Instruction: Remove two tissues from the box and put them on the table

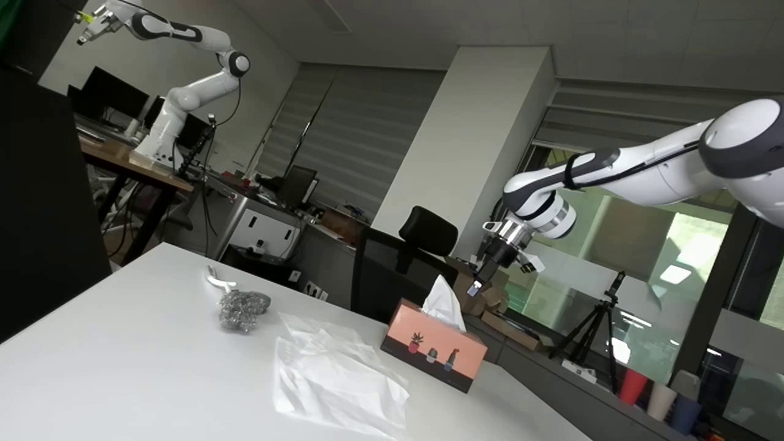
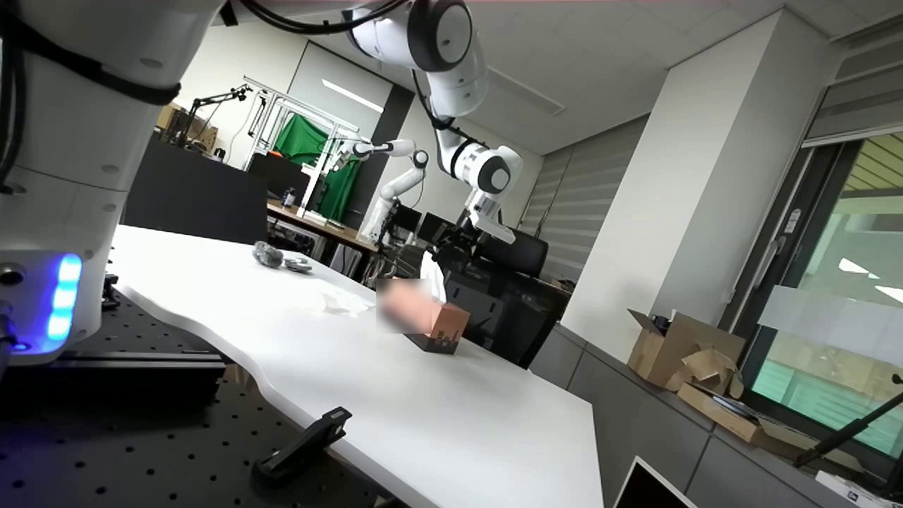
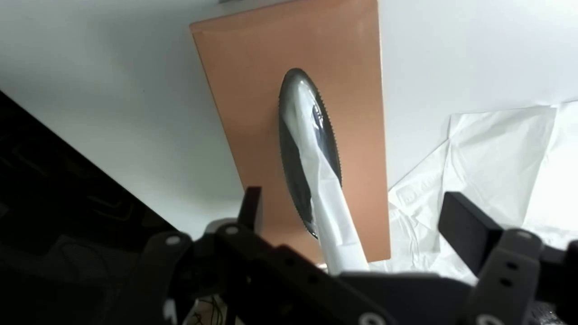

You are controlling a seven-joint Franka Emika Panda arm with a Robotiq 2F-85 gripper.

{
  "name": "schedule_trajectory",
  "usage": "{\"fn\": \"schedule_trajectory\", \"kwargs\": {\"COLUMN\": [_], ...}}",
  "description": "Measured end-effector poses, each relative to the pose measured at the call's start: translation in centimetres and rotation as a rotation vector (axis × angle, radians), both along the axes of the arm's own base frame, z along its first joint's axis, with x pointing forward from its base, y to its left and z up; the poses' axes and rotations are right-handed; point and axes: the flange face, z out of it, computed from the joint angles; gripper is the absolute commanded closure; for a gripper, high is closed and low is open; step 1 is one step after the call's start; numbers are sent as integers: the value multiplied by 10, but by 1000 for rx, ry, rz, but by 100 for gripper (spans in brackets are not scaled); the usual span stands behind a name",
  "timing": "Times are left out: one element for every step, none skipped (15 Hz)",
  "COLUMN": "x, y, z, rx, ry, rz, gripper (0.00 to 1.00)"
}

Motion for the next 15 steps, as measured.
{"fn": "schedule_trajectory", "kwargs": {"x": [4, 7, 11, 14, 17, 18, 20, 20, 20, 21, 21, 21, 21, 21, 20], "y": [-2, -3, -3, -4, -6, -8, -11, -14, -17, -20, -22, -24, -24, -24, -24], "z": [-1, -3, -5, -7, -9, -11, -14, -17, -20, -22, -24, -26, -27, -28, -29], "rx": [19, 39, 59, 81, 105, 131, 155, 179, 201, 222, 236, 254, 271, 288, 301], "ry": [5, 6, 6, 4, 3, 6, 13, 22, 32, 39, 45, 53, 60, 69, 78], "rz": [1, -2, -6, -10, -15, -20, -25, -30, -34, -38, -40, -42, -40, -39, -38], "gripper": [0, 0, 0, 0, 0, 0, 25, 25, 32, 40, 47, 55, 62, 68, 76]}}
